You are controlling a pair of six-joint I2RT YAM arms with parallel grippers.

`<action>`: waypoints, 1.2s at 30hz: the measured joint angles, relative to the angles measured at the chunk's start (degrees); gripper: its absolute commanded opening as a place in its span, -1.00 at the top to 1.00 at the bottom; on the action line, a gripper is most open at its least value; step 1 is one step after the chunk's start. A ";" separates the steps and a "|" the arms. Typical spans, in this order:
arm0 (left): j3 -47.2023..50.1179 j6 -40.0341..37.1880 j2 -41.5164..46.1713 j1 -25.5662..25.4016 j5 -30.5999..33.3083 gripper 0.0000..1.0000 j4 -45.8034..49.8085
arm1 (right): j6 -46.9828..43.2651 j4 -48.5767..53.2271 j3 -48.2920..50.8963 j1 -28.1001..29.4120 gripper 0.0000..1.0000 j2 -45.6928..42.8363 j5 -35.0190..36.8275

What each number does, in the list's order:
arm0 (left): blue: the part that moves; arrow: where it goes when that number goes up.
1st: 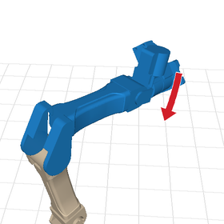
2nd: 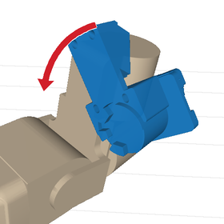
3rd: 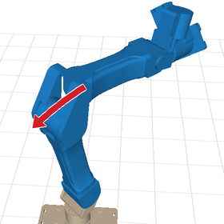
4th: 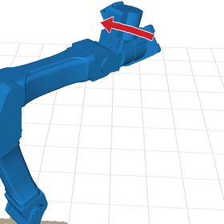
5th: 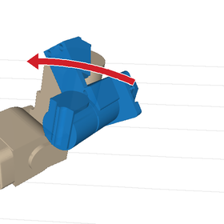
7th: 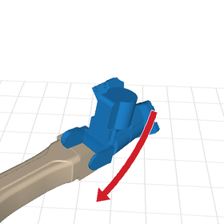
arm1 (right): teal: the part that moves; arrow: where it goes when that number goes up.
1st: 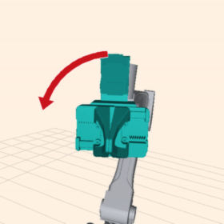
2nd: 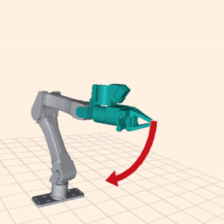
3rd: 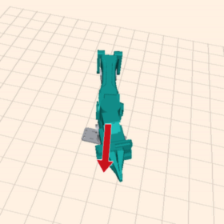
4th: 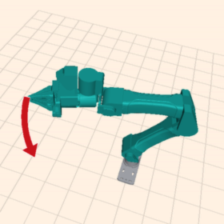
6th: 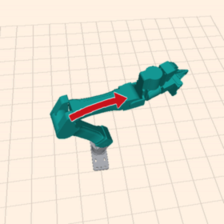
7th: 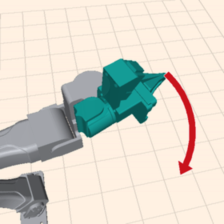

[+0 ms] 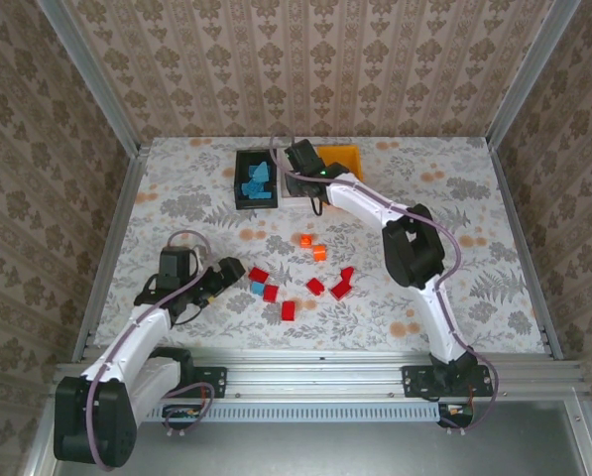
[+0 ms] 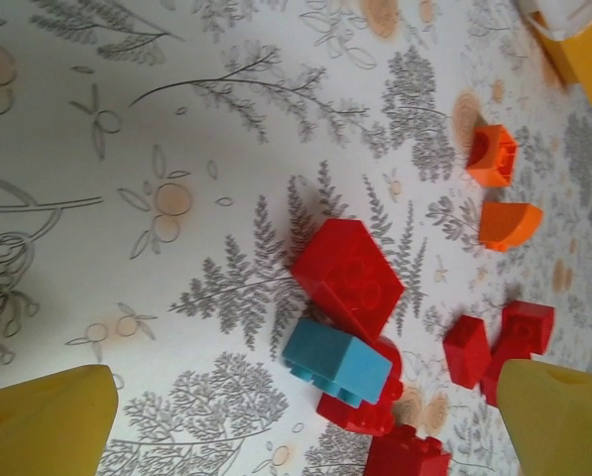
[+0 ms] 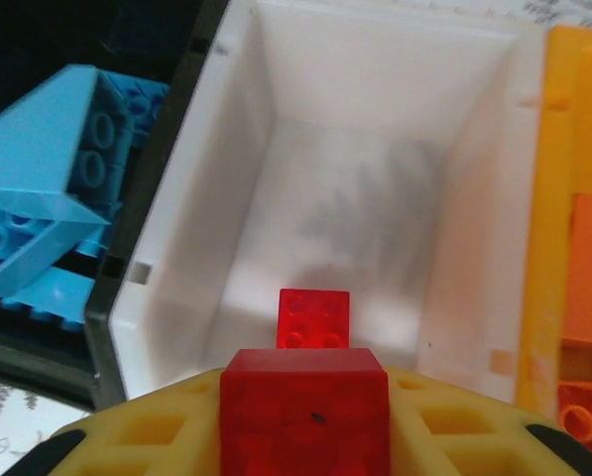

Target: Sort the legos into containers by color

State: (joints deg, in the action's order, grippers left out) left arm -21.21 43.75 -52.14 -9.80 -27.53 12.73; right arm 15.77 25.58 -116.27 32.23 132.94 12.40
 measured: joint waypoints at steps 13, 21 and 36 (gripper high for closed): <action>0.02 0.63 -2.34 0.11 -5.11 -1.00 -4.20 | -0.46 5.05 -9.88 -1.57 -0.08 5.14 -5.51; 0.04 1.73 1.14 0.07 -5.29 -1.00 -4.28 | 0.13 0.20 10.56 0.00 -0.12 -7.15 -4.59; 6.60 7.67 7.45 -15.41 0.87 -1.00 -5.99 | 10.27 -7.43 65.77 7.43 -0.55 -42.27 -0.85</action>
State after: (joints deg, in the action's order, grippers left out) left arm -14.61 51.42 -44.69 -25.21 -26.65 6.74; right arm 26.04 18.15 -50.50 39.66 90.67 11.55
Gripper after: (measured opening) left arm 0.997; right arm 0.775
